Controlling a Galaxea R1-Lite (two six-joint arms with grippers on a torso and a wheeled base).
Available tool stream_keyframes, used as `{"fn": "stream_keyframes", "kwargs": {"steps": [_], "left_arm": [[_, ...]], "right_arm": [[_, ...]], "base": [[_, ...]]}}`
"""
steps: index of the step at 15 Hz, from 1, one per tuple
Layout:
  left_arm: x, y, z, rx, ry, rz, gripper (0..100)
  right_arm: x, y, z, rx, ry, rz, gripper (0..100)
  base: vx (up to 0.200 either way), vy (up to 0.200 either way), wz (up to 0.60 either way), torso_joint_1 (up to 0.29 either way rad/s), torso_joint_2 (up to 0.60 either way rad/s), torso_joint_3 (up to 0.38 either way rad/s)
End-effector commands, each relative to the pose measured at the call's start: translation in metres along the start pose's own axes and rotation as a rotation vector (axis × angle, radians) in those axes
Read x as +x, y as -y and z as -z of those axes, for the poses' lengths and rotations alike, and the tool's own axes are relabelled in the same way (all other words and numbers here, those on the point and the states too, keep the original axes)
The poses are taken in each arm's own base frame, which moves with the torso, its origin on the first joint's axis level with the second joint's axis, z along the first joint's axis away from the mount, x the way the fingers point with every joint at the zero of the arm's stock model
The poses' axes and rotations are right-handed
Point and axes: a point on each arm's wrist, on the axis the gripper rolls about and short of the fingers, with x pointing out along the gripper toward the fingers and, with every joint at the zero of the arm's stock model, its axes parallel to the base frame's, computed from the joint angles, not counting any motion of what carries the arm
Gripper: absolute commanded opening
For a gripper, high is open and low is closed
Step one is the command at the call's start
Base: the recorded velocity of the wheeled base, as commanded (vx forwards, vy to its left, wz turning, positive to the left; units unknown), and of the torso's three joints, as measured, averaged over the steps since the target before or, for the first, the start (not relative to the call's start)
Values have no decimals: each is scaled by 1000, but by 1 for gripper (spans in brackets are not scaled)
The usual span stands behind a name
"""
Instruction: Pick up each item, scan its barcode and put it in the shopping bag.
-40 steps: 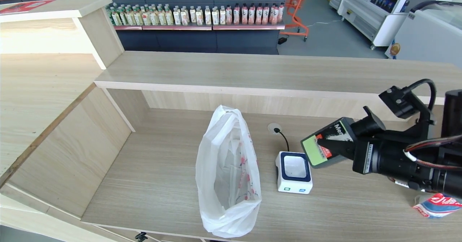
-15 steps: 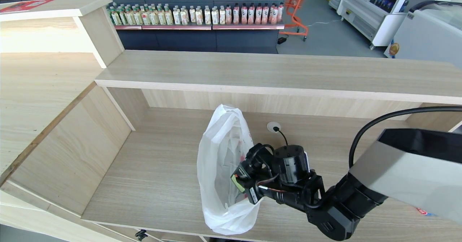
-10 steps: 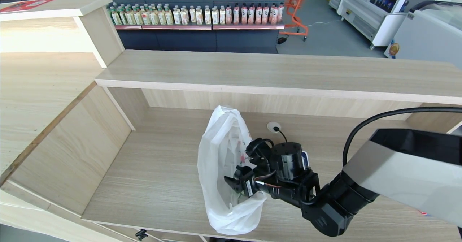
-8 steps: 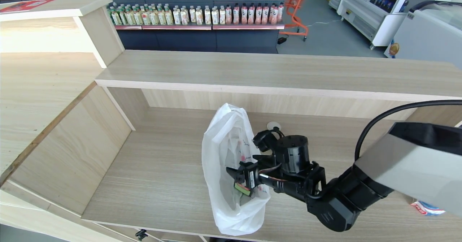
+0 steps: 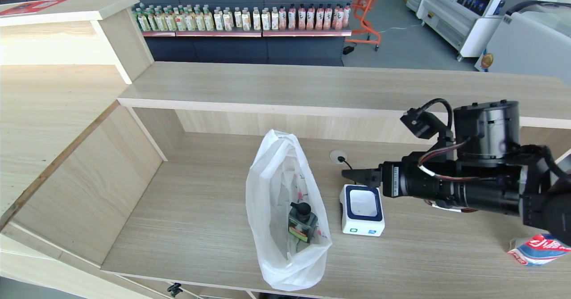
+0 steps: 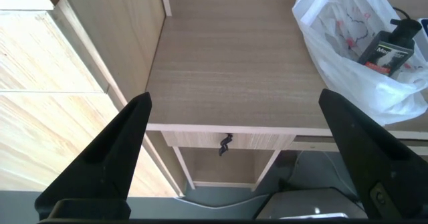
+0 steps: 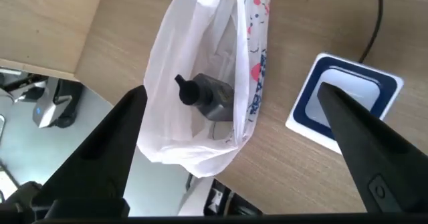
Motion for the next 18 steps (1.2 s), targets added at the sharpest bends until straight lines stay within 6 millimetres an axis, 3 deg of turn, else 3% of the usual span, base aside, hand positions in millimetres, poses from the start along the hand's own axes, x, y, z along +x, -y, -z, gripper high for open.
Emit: {"fn": "stream_keyframes", "kwargs": {"steps": [1, 3, 8, 12, 15, 18], "left_arm": [[0, 0, 0, 0, 1, 0, 100], [0, 0, 0, 0, 1, 0, 100], [0, 0, 0, -2, 1, -2, 100], [0, 0, 0, 0, -1, 0, 100], [0, 0, 0, 0, -1, 0, 100], [0, 0, 0, -2, 1, -2, 100]], "right_arm": [[-101, 1, -33, 15, 155, 72, 100], [-123, 7, -24, 48, 106, 123, 100], [-126, 21, -21, 82, 96, 197, 100], [-127, 23, -20, 93, 81, 214, 100], [-125, 29, -20, 104, 76, 248, 100], [-128, 41, -21, 91, 96, 383, 100]], "base": [[0, 0, 0, 0, 0, 0], [0, 0, 0, 0, 0, 0], [0, 0, 0, 0, 0, 0], [-200, 0, 0, 8, 6, -1], [0, 0, 0, 0, 0, 0], [0, -200, 0, 7, -1, 5]]}}
